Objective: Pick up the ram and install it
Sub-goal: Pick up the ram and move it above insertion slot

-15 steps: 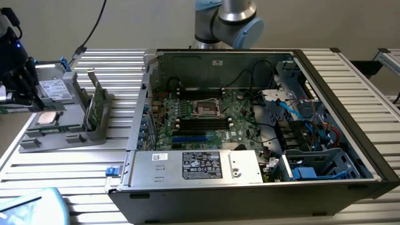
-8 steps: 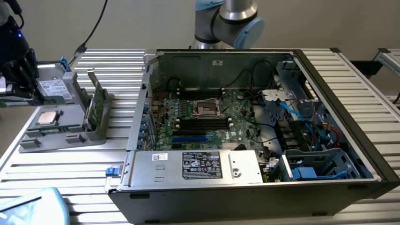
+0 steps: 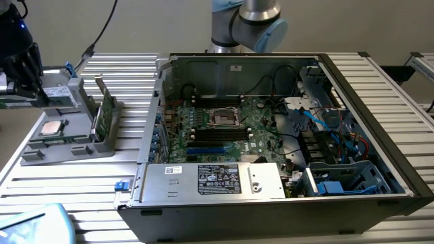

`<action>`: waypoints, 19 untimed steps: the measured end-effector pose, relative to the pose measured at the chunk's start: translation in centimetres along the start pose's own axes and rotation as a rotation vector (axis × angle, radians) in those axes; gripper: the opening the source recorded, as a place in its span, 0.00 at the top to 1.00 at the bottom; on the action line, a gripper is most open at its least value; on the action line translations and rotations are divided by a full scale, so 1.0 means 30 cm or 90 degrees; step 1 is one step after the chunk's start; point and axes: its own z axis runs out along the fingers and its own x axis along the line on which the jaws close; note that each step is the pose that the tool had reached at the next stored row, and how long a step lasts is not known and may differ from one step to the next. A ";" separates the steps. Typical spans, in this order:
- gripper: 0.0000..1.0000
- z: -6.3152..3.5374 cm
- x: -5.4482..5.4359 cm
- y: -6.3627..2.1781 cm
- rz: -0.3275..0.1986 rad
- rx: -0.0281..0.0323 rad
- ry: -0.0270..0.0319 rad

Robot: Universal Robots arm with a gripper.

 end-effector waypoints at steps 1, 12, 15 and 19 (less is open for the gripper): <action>0.86 -0.012 0.000 -0.003 0.000 -0.0006 -0.0005; 0.86 -0.159 0.014 -0.107 -0.001 -0.0047 -0.0069; 0.86 -0.173 0.022 -0.150 -0.001 -0.0048 -0.0070; 0.86 -0.188 0.039 -0.206 -0.001 -0.0048 -0.0070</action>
